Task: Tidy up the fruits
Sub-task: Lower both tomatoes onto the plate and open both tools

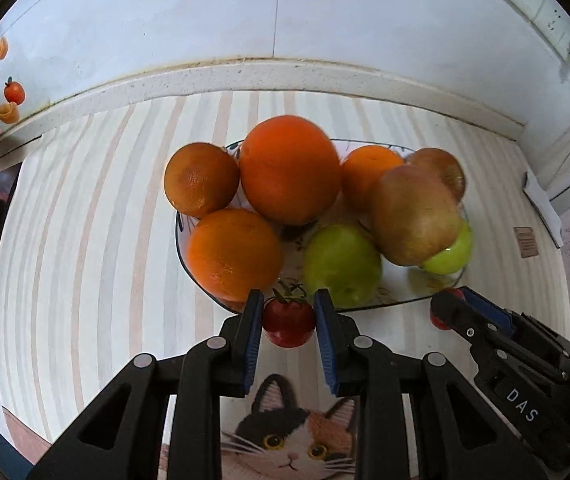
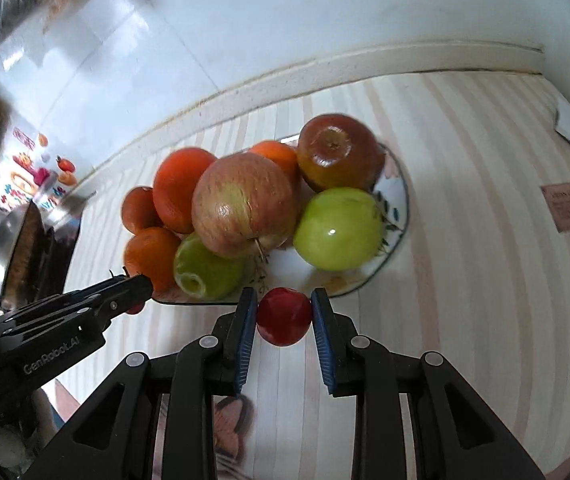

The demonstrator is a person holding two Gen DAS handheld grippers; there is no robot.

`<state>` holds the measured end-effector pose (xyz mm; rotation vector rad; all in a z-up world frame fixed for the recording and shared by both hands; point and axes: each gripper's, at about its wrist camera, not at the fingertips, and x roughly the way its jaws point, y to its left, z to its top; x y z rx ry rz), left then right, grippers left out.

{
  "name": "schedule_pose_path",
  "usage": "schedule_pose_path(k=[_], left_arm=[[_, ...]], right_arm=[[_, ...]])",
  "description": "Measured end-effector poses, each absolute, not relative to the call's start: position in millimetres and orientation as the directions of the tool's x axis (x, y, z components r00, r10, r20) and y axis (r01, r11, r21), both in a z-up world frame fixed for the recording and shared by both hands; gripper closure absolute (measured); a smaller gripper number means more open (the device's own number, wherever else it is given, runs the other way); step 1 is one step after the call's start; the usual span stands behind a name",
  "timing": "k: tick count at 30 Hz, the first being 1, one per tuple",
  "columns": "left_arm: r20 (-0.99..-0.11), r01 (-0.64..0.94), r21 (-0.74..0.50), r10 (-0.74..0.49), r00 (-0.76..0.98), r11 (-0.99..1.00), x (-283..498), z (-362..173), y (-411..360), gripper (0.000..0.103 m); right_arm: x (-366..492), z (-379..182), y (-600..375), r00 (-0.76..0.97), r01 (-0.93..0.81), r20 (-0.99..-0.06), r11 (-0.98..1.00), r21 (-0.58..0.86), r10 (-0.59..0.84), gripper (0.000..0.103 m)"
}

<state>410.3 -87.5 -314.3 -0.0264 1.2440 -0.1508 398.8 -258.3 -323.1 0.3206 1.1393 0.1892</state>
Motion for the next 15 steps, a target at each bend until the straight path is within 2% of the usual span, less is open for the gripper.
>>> schedule_pose_path(k=[15], left_arm=[[-0.938,0.129,-0.099,-0.136,0.32,0.987,415,-322,-100,0.08]], right_arm=[[421,-332,-236,0.395,-0.026,-0.874,0.954,0.298,0.283,0.073]])
